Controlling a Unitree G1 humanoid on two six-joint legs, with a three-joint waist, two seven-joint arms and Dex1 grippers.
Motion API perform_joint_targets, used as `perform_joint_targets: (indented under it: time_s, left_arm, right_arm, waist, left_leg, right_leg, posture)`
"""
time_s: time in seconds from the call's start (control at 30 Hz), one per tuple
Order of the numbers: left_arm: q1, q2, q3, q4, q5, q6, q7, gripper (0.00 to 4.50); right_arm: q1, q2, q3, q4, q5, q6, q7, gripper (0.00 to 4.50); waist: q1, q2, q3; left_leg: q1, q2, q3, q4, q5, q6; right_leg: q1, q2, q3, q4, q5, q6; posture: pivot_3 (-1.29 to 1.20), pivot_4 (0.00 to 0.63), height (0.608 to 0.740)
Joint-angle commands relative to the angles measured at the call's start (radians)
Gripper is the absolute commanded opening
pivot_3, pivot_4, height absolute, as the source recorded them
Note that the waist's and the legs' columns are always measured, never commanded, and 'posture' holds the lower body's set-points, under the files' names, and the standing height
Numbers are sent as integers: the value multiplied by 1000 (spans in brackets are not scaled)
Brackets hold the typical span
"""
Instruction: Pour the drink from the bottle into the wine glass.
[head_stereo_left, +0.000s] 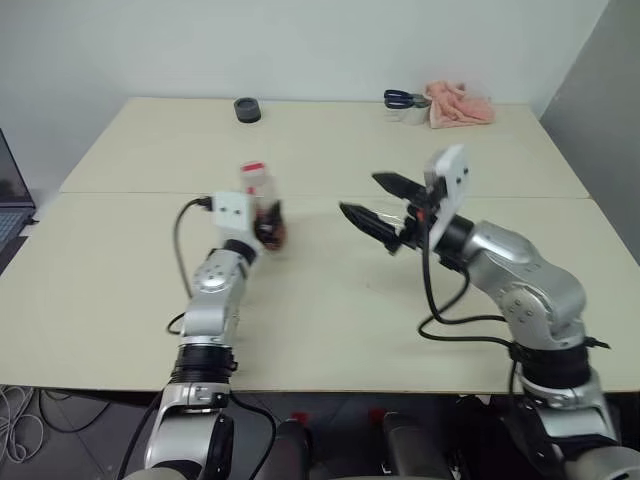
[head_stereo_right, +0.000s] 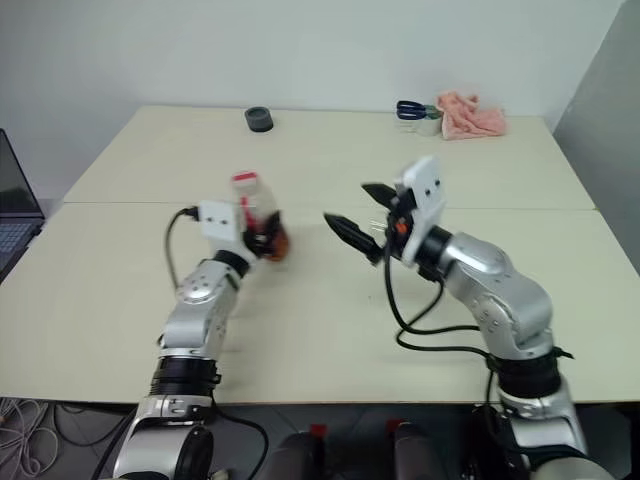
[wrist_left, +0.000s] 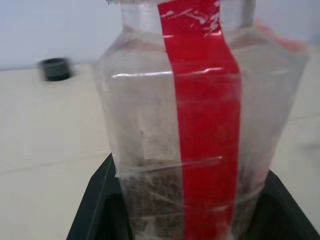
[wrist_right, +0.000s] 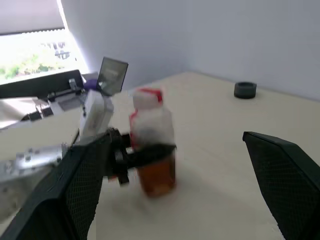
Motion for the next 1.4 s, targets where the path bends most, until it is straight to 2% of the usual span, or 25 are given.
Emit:
perform_joint_targets:
  time_s: [0.03, 0.3, 0.53, 1.23, 1.33, 1.4]
  left_arm:
    - [28, 31, -54, -161, -21, 39, -79, 1830]
    - [66, 55, -114, -250, -33, 76, -169, 1830]
    - [60, 40, -121, -253, -32, 84, -173, 1830]
    - [44, 18, -126, -261, -39, 105, -182, 1830]
    - [47, 17, -125, -264, -40, 108, -183, 1830]
    - [49, 16, -125, -267, -40, 109, -183, 1830]
  right_arm:
    - [-15, 19, -21, 4, -15, -15, -22, 4500]
    - [-36, 38, -42, 30, -14, -1, -29, 4500]
    - [-23, 49, -21, 4, 21, 51, -8, 4500]
    - [-39, 79, -6, 26, -26, 65, -16, 4500]
    - [-46, 85, -9, 34, -33, 61, -19, 3913]
    - [-48, 86, -8, 38, -38, 59, -16, 3252]
  waist:
    - [-1, 0, 0]
    - [-3, 0, 0]
    - [-4, 0, 0]
    - [-4, 0, 0]
    - [-4, 0, 0]
    - [-4, 0, 0]
  left_leg:
    - [0, 0, -1, 0, 0, -1]
    - [0, 0, 1, -6, 0, 1]
    - [1, 0, 2, -6, 0, 1]
    - [1, 0, 2, -7, 0, 1]
    - [1, 0, 2, -7, 0, 1]
    - [1, 0, 2, -7, 0, 1]
  right_leg:
    - [0, 0, 1, 0, 0, 0]
    - [-4, 0, 2, 0, 0, 0]
    - [-4, 0, 2, 0, 0, 0]
    - [-4, 0, 3, 0, 0, 0]
    - [-5, 0, 3, 0, 0, 0]
    - [-5, 0, 3, 0, 0, 0]
  posture:
    - [0, 150, 740]
    - [0, 150, 740]
    - [0, 150, 740]
    - [0, 150, 740]
    - [0, 150, 740]
    - [0, 150, 740]
